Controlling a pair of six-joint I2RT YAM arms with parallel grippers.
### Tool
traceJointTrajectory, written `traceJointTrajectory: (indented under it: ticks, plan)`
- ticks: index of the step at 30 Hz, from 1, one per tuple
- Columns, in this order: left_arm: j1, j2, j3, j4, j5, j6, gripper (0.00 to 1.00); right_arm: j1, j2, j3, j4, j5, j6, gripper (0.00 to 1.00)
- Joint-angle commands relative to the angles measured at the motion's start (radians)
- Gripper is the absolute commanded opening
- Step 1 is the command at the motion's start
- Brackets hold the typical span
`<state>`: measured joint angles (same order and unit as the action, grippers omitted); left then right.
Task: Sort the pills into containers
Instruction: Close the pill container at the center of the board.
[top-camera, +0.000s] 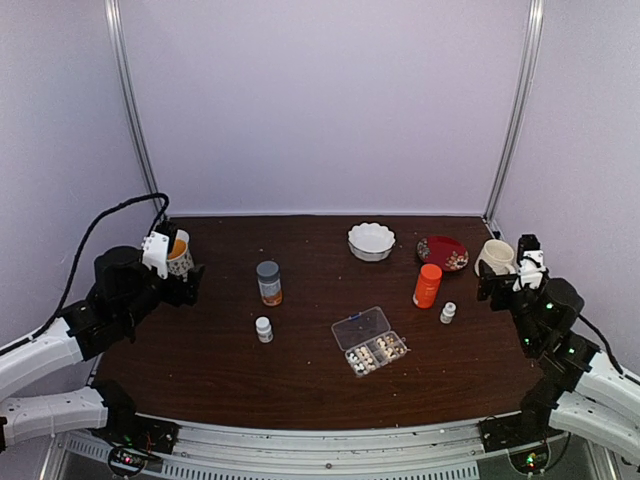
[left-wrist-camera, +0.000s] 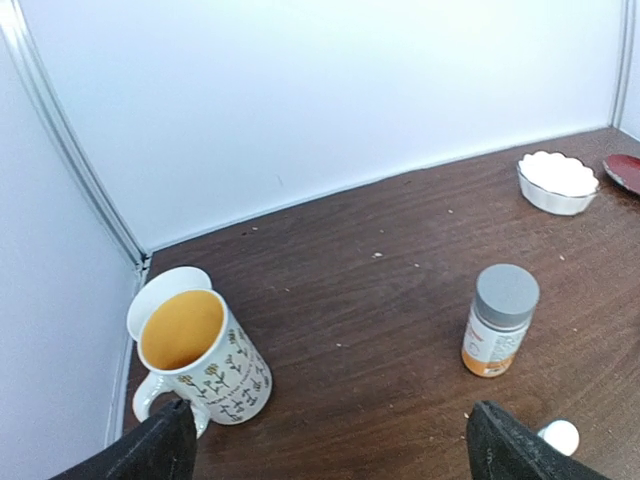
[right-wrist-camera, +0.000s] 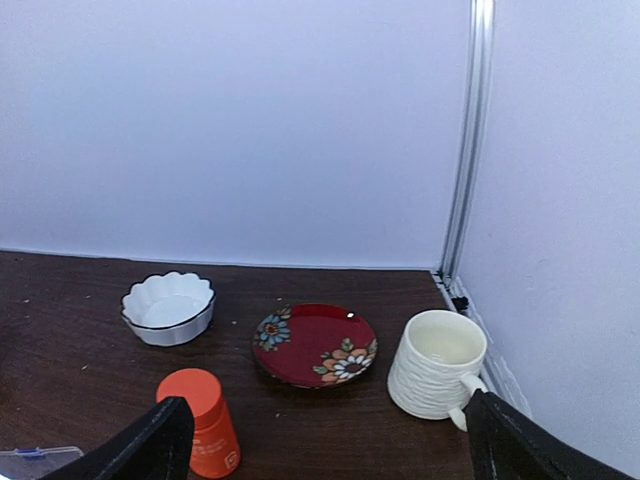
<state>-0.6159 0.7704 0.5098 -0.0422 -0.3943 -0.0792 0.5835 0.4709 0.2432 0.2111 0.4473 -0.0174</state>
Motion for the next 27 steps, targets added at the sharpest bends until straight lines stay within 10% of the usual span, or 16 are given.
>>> traceJointTrajectory:
  ticks: [1, 16, 21, 27]
  plan:
    - [0.104, -0.027, -0.039, 0.185, 0.072, 0.007, 0.98, -0.146, 0.006, 0.015, 0.085, -0.072, 0.012, 0.98]
    - [0.127, 0.12, 0.14, -0.109, 0.464, -0.427, 0.97, -0.163, 0.117, 0.26, -0.563, -0.499, 0.564, 0.8]
    - [0.104, 0.261, 0.16, 0.014, 0.731, -0.505, 0.91, 0.06, 0.132, 0.147, -0.527, -0.459, 0.782, 0.77]
    - [-0.03, 0.429, 0.244, 0.032, 0.729, -0.475, 0.72, 0.289, 0.185, 0.039, -0.378, -0.403, 0.983, 0.62]
